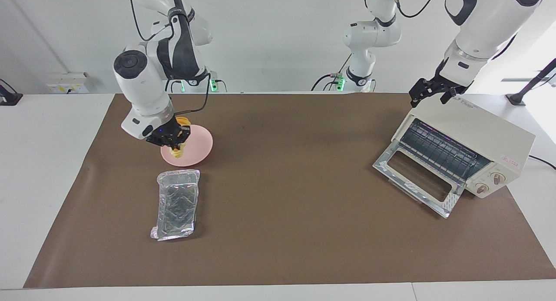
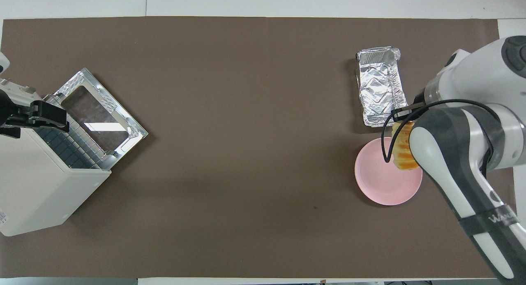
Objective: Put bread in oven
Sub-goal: 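Lift the bread with the right gripper and lower it into the foil tray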
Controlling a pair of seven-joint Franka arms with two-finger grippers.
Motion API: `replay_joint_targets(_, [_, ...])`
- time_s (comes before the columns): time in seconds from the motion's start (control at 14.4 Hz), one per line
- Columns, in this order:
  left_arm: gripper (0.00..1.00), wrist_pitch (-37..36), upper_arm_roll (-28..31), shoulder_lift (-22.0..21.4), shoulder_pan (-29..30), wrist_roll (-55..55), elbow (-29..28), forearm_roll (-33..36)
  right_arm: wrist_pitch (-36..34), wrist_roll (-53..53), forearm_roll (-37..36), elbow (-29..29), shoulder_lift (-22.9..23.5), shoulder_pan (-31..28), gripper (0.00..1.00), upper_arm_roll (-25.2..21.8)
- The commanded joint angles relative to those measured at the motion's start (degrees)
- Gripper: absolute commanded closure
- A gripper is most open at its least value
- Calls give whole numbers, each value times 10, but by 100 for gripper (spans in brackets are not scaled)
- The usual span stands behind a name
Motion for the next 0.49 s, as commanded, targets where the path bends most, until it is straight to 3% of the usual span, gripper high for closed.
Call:
replay_joint_targets(0.0, [0,-5,-5,-14,9,2,-11,-7,-70,-31,0,209,183,-21,100,2])
replay_joint_targets(0.07, [0,-5,-5,-14,9,2,-11,-7,-87,-31,0,285,238,-19,100,2])
replay_joint_targets(0.14, [0,-5,-5,-14,9,2,-11,-7,-84,-30,-1,326,277,-14,100,2])
replay_joint_targets(0.42, [0,-6,-5,-14,9,2,-11,-7,-11,-28,-7,339,334,2,100,-3])
